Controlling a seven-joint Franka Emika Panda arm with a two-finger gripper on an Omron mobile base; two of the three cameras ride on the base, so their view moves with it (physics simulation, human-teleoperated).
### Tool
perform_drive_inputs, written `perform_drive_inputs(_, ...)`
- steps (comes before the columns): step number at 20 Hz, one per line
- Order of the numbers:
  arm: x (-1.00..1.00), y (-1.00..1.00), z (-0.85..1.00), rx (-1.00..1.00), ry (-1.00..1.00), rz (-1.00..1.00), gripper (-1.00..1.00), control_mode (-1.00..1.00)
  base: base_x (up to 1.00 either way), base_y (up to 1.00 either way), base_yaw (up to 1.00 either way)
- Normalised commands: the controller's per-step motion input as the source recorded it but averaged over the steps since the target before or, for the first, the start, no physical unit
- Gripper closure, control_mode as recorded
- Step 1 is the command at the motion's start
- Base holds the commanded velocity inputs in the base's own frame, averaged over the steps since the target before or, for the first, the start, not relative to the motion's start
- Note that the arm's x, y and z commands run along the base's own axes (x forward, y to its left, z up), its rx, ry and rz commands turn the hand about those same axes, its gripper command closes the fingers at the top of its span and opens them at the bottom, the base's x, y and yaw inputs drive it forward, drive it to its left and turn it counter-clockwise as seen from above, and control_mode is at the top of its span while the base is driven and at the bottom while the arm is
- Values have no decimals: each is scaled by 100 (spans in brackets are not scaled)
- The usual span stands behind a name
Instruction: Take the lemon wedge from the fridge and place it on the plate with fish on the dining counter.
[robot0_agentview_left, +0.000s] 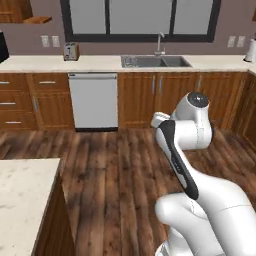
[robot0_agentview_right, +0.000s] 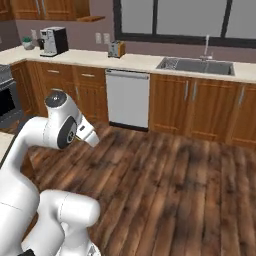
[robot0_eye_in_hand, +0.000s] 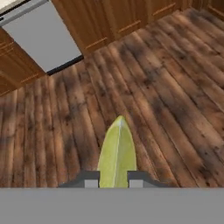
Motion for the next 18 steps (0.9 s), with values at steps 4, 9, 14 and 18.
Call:
perform_drive_inputs(4, 0, 0, 0, 0, 0, 0, 100, 100, 0, 4, 100)
perform_drive_inputs(9, 0, 0, 0, 0, 0, 0, 100, 100, 0, 4, 100)
perform_drive_inputs(14, 0, 0, 0, 0, 0, 0, 100, 100, 0, 5, 99)
perform_drive_inputs(18, 0, 0, 0, 0, 0, 0, 100, 100, -11, 14, 93)
